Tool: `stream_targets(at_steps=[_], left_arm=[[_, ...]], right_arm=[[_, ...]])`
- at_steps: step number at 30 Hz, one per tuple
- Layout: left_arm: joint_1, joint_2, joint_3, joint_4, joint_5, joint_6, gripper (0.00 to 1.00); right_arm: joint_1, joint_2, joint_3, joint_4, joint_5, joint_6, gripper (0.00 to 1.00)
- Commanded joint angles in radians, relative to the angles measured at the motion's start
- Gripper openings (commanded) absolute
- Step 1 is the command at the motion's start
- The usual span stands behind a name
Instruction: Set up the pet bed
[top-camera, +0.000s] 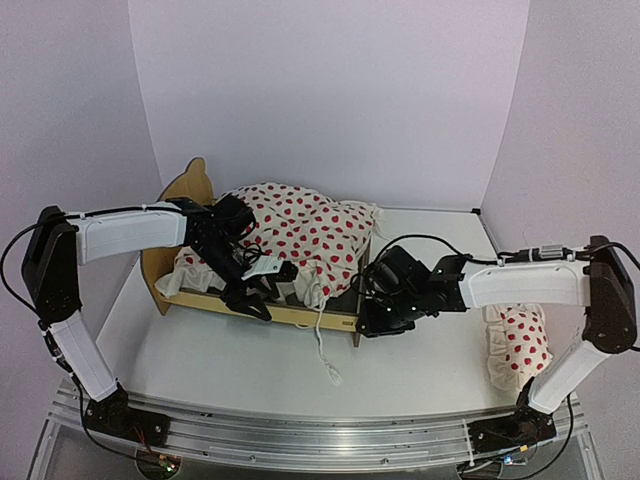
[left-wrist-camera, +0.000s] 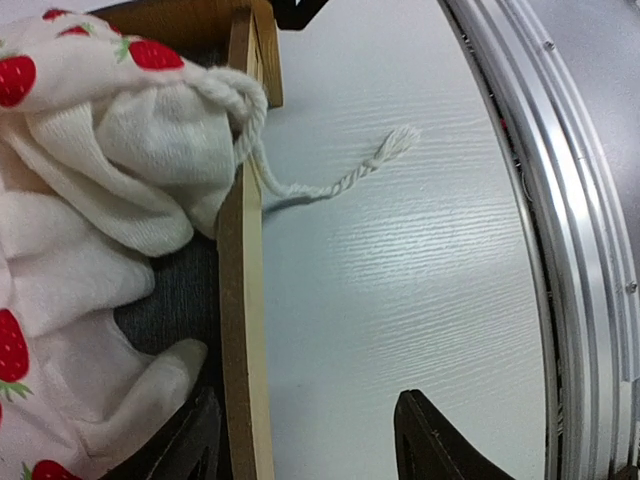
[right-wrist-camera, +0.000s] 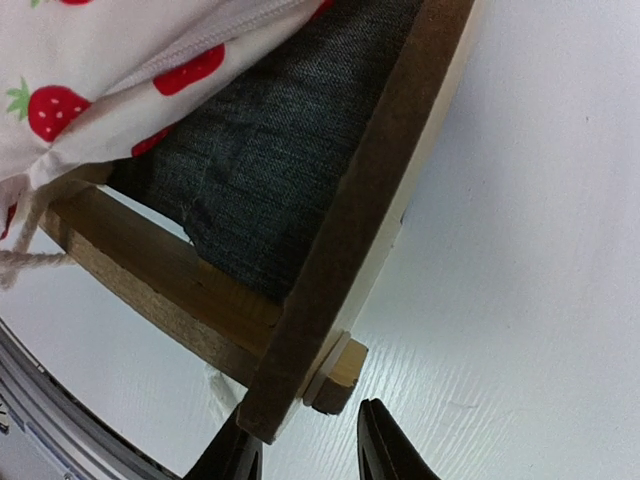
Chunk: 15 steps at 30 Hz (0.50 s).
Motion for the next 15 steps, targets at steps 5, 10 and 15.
stream_targets(at_steps=[5,10,15], left_arm=[[0.018,0.023,-0.042,0.139,-0.173,0.012,0.59],[0.018,0.046,-0.054,0.198,-0.207,0.009,0.55],[0.018,0.086,-0.042,0.234,-0.228,-0.001,0.52]], right_arm=[[-0.062,0.052,0.068,0.055,0.176,-0.058,0.31],[-0.154,0.109,0.120,0.085,0.094,-0.126,0.31],[-0.228,0.173,0.191,0.091,-0.031,-0.195,0.31]])
